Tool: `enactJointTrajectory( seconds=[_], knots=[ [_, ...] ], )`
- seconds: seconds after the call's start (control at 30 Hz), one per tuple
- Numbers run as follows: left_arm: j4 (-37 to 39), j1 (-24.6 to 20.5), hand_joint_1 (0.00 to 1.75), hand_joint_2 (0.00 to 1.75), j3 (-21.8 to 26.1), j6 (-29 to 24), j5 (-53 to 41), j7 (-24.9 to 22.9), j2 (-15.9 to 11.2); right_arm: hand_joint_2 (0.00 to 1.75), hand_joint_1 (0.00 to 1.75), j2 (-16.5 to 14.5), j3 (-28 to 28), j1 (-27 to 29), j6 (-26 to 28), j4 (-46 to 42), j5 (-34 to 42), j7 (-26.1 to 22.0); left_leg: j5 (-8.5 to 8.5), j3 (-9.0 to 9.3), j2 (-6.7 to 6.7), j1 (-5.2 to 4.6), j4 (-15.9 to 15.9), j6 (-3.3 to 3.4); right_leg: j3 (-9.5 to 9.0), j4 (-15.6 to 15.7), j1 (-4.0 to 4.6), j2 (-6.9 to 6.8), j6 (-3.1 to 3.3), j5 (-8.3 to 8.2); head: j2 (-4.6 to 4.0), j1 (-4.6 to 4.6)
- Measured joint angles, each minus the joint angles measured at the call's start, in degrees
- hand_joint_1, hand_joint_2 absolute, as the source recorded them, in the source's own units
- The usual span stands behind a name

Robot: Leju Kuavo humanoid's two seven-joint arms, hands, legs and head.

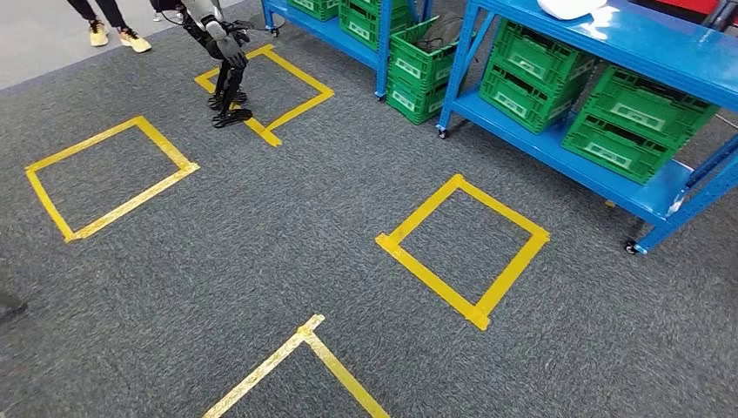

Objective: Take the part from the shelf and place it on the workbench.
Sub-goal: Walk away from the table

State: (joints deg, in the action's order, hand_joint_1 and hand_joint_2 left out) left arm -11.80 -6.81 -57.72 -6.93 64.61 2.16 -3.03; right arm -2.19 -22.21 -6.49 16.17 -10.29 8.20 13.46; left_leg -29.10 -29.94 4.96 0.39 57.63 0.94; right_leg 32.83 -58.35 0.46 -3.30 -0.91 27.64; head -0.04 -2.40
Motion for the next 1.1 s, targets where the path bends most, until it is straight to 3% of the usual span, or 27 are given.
enactJointTrajectory(
  seconds=[0.07,0.13,0.2,0.27,0.3,0.33,0.4,0.47,0.53,0.6,0.67,0.73,0.8,0.83,0.87,0.93,1.0,1.1],
  knots=[
    [-0.08,-0.10,0.00,0.00,0.00,0.33,0.09,0.01,0.07,0.00,0.00,0.02,0.01,-0.01,0.09,0.00,0.00,0.10,-0.24,0.44,1.00,0.12,-0.17,-0.62,-0.11,0.61,0.32,0.87,0.48,0.00,0.00,0.01],
    [-0.14,-0.21,0.00,0.00,-0.01,0.51,0.13,0.01,0.13,0.00,0.00,0.00,0.03,0.10,0.26,0.00,0.00,0.28,-1.09,0.33,0.02,0.28,0.72,-1.13,-1.14,1.54,0.05,2.09,0.96,-0.49,0.00,0.06],
    [-0.15,-0.18,0.00,0.00,-0.02,0.54,0.13,-0.03,0.12,0.00,0.00,-0.03,0.07,0.03,0.41,0.00,-0.01,0.42,-3.86,-1.84,-2.75,0.48,5.57,-1.43,-2.03,2.21,-0.35,3.29,1.43,-1.00,0.00,0.57],
    [-0.15,-0.01,0.00,0.00,-0.02,0.45,0.10,-0.19,0.13,0.00,0.00,-0.06,0.09,-0.06,0.49,0.01,-0.02,0.57,-6.91,-5.33,-4.26,0.58,12.80,-1.63,-1.97,2.18,-0.40,4.62,1.70,-1.07,0.00,1.22],
    [-0.15,0.09,0.00,0.00,-0.02,0.37,0.07,-0.28,0.12,0.00,0.00,-0.13,0.09,-0.04,0.51,0.01,-0.02,0.68,-7.29,-6.59,-4.49,0.61,15.04,-1.71,-1.97,2.14,-0.38,5.41,1.71,-1.03,0.00,1.48],
    [-0.14,0.14,0.00,0.00,-0.02,0.26,0.05,-0.35,0.09,0.00,0.00,-0.19,0.09,0.03,0.53,0.02,-0.02,0.78,-6.58,-7.03,-4.66,0.64,15.34,-1.74,-1.99,2.04,-0.41,6.29,1.65,-0.97,0.00,1.64],
    [-0.12,0.13,0.00,0.00,-0.02,0.09,0.02,-0.38,-0.04,0.00,0.00,-0.31,0.10,0.14,0.57,0.01,-0.02,0.88,-2.52,-5.14,-5.59,0.83,9.99,-1.77,-2.01,1.55,-0.56,7.98,1.29,-0.67,0.00,2.03],
    [-0.11,0.03,0.00,0.00,-0.02,-0.04,0.02,-0.43,-0.13,0.00,0.00,-0.35,0.11,0.14,0.61,0.00,-0.02,0.90,0.04,-2.39,-8.14,1.17,3.42,-1.78,-1.56,0.60,-0.61,9.34,0.62,-0.13,0.00,2.41],
    [-0.13,-0.06,0.00,0.00,-0.02,-0.23,-0.04,-0.52,-0.14,0.00,0.00,-0.35,0.13,0.12,0.66,0.01,-0.03,0.90,-0.10,-1.28,-9.52,1.17,1.26,-1.53,-0.79,-0.03,-0.79,10.44,-0.17,0.00,0.00,2.45],
    [-0.14,-0.07,0.00,0.00,-0.02,-0.52,-0.16,-0.59,-0.08,0.00,0.00,-0.30,0.14,0.20,0.70,0.02,-0.03,0.90,0.01,-1.01,-8.56,1.01,1.00,-0.89,0.12,-0.11,-1.13,11.09,-0.89,-0.20,0.00,2.30],
    [-0.13,0.01,0.00,0.00,-0.02,-0.93,-0.28,-0.61,-0.11,0.00,0.00,-0.30,0.16,0.31,0.74,0.02,-0.02,0.90,0.23,-0.82,-7.36,1.05,0.59,-0.22,1.53,-2.02,-1.00,8.46,-1.40,0.82,0.00,1.81],
    [-0.11,0.06,0.00,0.00,-0.03,-1.75,-0.48,-0.46,-0.22,0.00,0.00,-0.36,0.23,0.29,0.75,0.02,-0.02,0.90,0.22,-0.71,-5.96,0.87,0.38,0.28,4.57,-8.22,-0.90,4.83,-1.63,3.68,0.00,0.87],
    [-0.11,0.07,0.00,0.00,-0.05,-3.21,-0.75,-0.06,-0.22,0.00,0.00,-0.38,0.40,0.23,0.78,0.02,0.00,0.90,0.00,-0.66,-4.30,0.50,0.40,0.61,8.06,-15.02,-1.06,3.92,-1.66,5.94,0.00,0.33],
    [-0.11,0.07,0.00,0.00,-0.05,-4.11,-0.94,0.25,-0.22,0.00,0.00,-0.39,0.48,0.24,0.80,0.02,0.06,0.86,-0.12,-0.58,-3.49,0.35,0.40,0.69,8.62,-16.07,-1.07,3.83,-1.58,5.74,0.00,0.23],
    [-0.11,0.07,0.00,0.00,-0.07,-5.01,-1.13,0.52,-0.21,0.00,0.00,-0.39,0.54,0.25,0.81,0.02,0.14,0.79,-0.23,-0.47,-2.86,0.24,0.41,0.72,8.06,-14.94,-1.02,3.75,-1.41,4.58,0.00,0.14],
    [-0.14,0.02,0.00,0.00,-0.11,-6.23,-1.45,0.75,-0.15,0.00,0.00,-0.38,0.57,0.28,0.83,0.01,0.31,0.50,-0.46,-0.13,-2.00,0.13,0.39,0.58,4.18,-7.40,-0.69,3.24,-0.66,1.05,0.00,-0.01],
    [-0.19,-0.13,0.00,0.00,-0.13,-6.16,-1.46,0.50,-0.06,0.00,0.00,-0.37,0.60,0.16,0.82,0.00,0.38,0.28,-0.67,-0.07,-1.43,-0.02,0.46,0.28,0.77,-1.20,-0.19,2.57,0.12,-0.53,0.00,0.00],
    [-0.25,-0.29,0.00,0.00,-0.13,-4.41,-0.86,-0.19,0.01,0.00,0.00,-0.37,0.63,0.19,0.81,0.00,0.38,0.25,-0.91,-0.37,-1.08,-0.12,0.80,0.35,-0.45,0.27,-0.06,2.43,-0.73,-0.63,0.00,0.31]
  ],
)
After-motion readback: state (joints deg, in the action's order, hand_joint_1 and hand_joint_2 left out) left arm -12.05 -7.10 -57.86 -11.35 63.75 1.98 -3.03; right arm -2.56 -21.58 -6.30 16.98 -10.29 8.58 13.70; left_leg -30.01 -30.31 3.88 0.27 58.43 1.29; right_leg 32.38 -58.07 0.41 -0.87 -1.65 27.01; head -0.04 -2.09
